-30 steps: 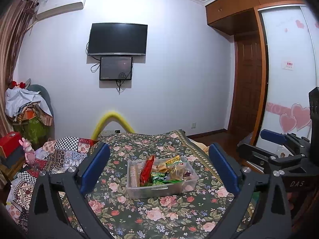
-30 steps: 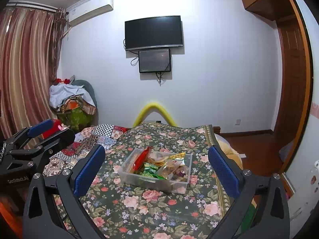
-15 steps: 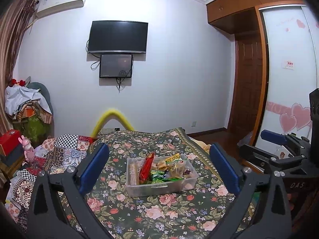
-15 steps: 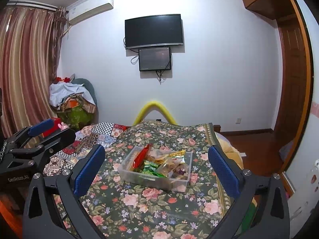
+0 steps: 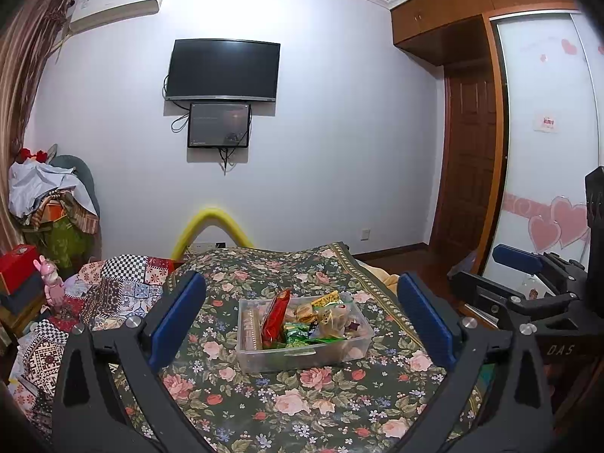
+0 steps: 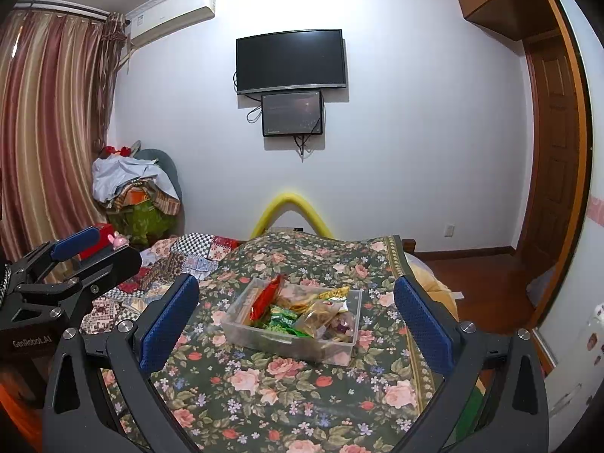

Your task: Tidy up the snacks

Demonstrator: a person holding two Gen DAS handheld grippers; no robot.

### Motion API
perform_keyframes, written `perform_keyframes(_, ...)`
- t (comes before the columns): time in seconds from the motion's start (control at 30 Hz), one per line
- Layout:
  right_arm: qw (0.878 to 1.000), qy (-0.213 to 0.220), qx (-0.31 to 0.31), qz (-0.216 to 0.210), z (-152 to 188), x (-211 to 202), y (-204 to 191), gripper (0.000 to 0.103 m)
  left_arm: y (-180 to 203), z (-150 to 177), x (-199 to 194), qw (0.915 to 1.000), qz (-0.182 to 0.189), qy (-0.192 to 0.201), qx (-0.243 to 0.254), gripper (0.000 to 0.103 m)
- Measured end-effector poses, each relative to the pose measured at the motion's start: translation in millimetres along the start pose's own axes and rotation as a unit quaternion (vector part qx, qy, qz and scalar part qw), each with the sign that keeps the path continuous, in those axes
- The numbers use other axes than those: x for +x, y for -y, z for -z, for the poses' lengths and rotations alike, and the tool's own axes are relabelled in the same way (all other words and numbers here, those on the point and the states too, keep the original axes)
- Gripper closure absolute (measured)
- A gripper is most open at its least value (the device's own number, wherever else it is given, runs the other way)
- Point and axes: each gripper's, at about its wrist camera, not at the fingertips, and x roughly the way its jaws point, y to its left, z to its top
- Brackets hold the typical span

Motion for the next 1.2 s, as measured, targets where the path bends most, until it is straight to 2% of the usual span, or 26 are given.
perform_keyframes(0.57,1.000,0.003,0.004,-0.003,-2.1,-1.5,1.0,0.000,-1.4,1.4,-0.7,1.0000,0.007,0.002,0.005,0.000)
perform_keyframes(1.2,1.000,0.004,0.005,-0.005,-2.7,-3.1,0.0,0.000,-6.8,2.0,4.1,0.9996,0.021,-0.012,-0.013,0.000)
